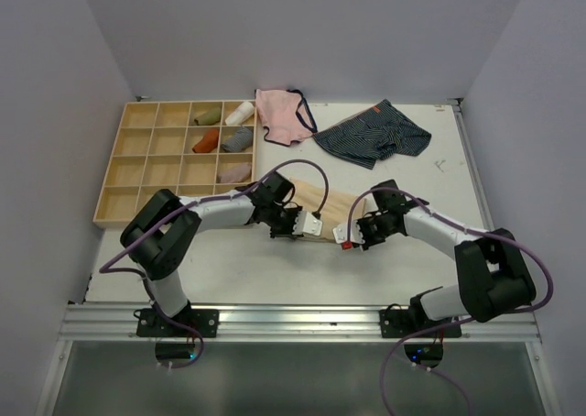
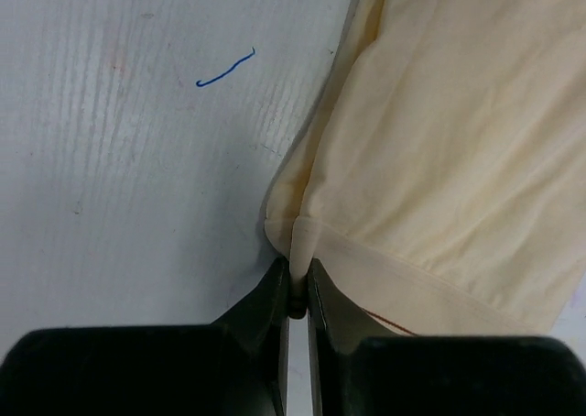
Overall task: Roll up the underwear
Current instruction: Fold the underwear
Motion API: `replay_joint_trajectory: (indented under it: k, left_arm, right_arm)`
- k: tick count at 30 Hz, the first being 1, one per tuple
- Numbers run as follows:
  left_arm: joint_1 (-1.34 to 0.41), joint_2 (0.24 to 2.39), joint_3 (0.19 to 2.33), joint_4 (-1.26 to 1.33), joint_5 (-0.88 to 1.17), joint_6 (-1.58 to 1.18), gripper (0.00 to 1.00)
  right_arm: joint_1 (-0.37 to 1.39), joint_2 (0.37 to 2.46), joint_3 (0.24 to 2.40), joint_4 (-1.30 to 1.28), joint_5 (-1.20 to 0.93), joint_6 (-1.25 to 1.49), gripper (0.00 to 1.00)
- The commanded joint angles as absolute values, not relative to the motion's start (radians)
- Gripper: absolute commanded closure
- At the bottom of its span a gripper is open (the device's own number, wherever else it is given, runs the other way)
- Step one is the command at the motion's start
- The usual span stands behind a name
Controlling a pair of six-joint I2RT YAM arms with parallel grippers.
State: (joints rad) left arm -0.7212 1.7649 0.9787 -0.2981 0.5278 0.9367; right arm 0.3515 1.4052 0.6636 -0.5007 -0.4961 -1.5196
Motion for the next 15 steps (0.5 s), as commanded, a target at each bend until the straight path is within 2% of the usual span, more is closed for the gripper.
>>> replay_joint_trajectory:
  k: [1, 5, 15]
  left_arm:
    - [-0.718, 1.812, 1.044, -0.385, 0.534, 0.971, 0.84]
    - [-0.718, 1.772, 1.045, -0.471, 0.567, 0.985, 1.00]
    - [-0.718, 1.649, 1.031, -0.617, 0.673, 0.905, 1.00]
  right_arm:
    - [0.354, 1.390, 0.683, -0.612, -0.512, -1.522, 0.94]
    - [0.354, 1.367, 0.729, -0.698, -0.566, -1.477, 0.98]
    - [0.354, 1.324, 0.791, -0.945, -0.695, -1.307, 1.00]
